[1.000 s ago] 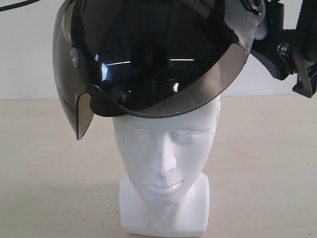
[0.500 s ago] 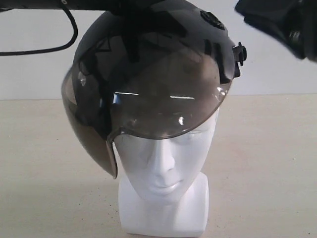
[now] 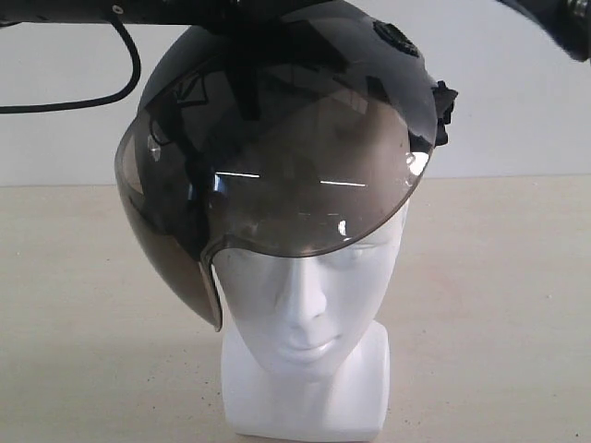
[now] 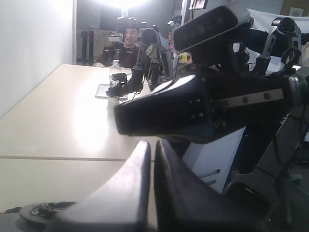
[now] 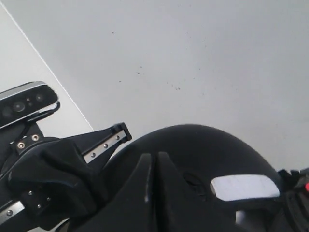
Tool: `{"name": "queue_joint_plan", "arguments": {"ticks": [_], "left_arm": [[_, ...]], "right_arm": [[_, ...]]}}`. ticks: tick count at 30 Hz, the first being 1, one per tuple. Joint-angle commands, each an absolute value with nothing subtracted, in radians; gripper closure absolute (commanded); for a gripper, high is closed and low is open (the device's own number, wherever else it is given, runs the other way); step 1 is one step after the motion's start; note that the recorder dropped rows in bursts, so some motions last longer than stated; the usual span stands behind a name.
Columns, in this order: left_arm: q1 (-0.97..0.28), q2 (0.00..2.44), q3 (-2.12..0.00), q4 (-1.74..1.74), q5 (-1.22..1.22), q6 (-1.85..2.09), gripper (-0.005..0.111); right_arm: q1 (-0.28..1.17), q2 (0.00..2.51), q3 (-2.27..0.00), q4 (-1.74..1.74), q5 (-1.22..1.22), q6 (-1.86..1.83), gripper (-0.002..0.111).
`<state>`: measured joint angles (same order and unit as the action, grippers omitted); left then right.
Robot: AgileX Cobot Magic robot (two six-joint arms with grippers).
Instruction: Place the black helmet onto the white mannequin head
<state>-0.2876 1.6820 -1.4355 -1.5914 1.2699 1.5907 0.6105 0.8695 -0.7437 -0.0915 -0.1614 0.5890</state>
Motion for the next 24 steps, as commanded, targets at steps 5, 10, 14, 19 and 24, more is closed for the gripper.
{"name": "queue_joint_plan", "arguments": {"ticks": [5,10,14,19,24], "left_arm": [[-0.292,1.734,-1.384,-1.416,1.221,1.551,0.102],[-0.292,1.734,-1.384,-1.416,1.221,1.533,0.102],[-0.292,1.734,-1.384,-1.416,1.221,1.524,0.102],[-0.292,1.734,-1.384,-1.416,1.221,1.518,0.102],[-0.292,1.734,-1.384,-1.416,1.221,1.518,0.102]], "right_arm": [[0.540,0.743,-0.757,-0.098,0.028,0.422,0.108],[0.414,0.675,-0.798,-0.107,0.283,0.314,0.083],[0.357,0.675,-0.839,-0.211,0.499,0.278,0.050],[0.358,0.734,-0.839,-0.302,0.625,0.213,0.060],[0.358,0.814,-0.839,-0.207,0.596,-0.013,0.065]]}}
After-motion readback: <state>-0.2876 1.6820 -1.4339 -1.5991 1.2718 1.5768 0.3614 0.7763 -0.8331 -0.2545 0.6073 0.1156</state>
